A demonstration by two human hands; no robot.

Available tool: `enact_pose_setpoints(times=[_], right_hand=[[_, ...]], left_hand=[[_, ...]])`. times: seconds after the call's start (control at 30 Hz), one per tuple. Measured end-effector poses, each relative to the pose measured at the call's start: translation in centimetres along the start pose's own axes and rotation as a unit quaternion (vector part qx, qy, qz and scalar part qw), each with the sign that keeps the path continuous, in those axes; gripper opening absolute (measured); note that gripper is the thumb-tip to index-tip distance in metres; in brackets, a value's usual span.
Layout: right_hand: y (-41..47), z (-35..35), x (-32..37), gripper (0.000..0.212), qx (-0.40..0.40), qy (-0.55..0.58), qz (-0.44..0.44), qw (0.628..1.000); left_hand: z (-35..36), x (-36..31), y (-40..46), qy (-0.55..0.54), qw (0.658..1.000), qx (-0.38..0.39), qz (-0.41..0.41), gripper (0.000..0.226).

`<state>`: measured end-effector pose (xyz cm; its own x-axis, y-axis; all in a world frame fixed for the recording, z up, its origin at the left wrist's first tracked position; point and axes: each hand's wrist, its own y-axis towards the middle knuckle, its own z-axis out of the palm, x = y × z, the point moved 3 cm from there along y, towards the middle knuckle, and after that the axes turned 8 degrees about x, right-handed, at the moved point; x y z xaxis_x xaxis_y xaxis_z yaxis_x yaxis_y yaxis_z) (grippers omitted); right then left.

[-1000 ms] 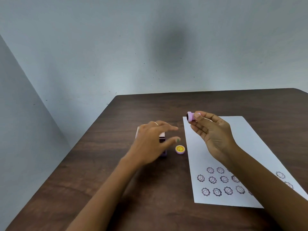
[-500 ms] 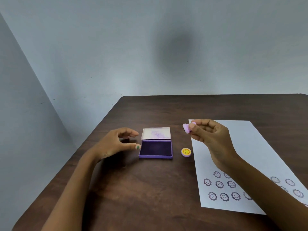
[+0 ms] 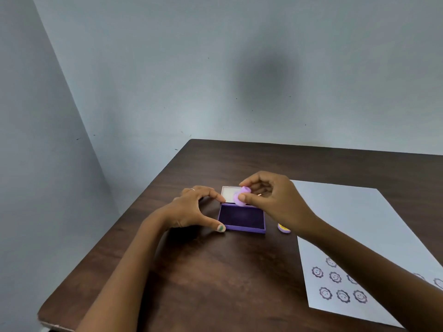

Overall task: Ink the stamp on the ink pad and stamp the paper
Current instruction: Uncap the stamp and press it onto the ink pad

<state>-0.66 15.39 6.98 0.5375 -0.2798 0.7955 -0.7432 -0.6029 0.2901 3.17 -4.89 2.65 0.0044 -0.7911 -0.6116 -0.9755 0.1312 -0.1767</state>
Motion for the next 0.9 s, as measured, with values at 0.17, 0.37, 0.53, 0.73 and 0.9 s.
enact_pose_setpoints(times=[0.17, 0.37, 0.53, 0.73, 0.9], right_hand=[[1.8, 2.1, -0.5, 0.022, 0.030, -0.071, 0.000, 0.997], [2.3, 3.0, -1.2, 0.026, 0.038, -0.092, -0.012, 0.995], [2.3, 3.4, -1.6, 0.023, 0.043, -0.092, -0.018, 0.995], [2.3, 3.9, -1.7, 0.017, 0.028, -0.133, -0.043, 0.990], [1.6, 4.1, -1.9, 0.015, 0.007, -0.164, -0.090, 0.982]], left_hand=[[0.0, 0.0, -0.1, 0.000, 1.000, 0.003, -0.007, 0.062], [0.0, 0.0, -0.1, 0.006, 1.000, 0.008, -0.010, 0.064], [0.0, -0.1, -0.2, 0.008, 1.000, 0.008, -0.008, 0.061], [0.0, -0.1, -0.2, 0.008, 1.000, 0.011, -0.009, 0.060], [0.0, -0.2, -0.1, 0.005, 1.000, 0.009, -0.006, 0.056]])
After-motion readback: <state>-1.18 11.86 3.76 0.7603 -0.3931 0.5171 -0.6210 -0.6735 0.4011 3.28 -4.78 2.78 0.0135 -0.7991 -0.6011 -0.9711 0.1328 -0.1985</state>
